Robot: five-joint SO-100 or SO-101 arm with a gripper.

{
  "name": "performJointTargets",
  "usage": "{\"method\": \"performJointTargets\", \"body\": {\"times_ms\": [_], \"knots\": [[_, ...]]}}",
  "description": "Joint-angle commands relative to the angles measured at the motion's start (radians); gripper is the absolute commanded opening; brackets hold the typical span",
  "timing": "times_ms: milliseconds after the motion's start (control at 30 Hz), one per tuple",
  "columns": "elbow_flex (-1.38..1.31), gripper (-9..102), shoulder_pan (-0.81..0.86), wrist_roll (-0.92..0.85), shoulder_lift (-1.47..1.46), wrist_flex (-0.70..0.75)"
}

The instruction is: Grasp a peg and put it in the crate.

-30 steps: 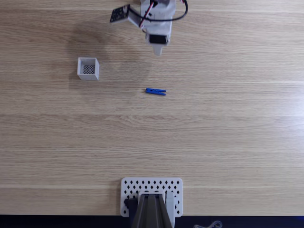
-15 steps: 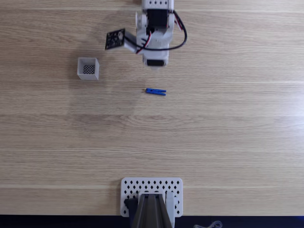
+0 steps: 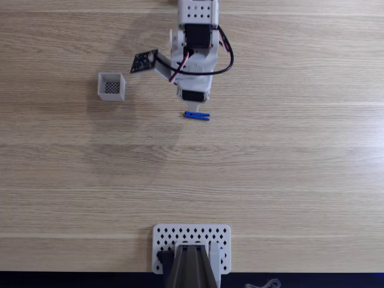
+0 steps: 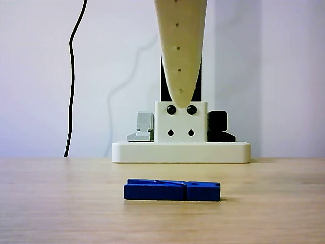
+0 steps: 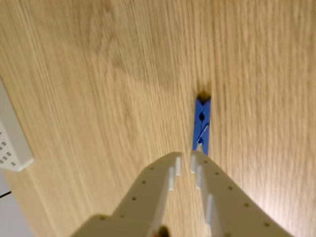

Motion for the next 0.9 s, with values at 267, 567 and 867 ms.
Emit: {"method": "performJointTargets", "body": {"times_ms": [267, 567, 867], "knots": [[0.005, 15, -0.049, 0.012, -0.003, -0.066], [-0.009, 16, -0.049, 0.011, -0.064, -0.048], [-0.009, 17, -0.041, 0.011, -0.087, -0.049]]}}
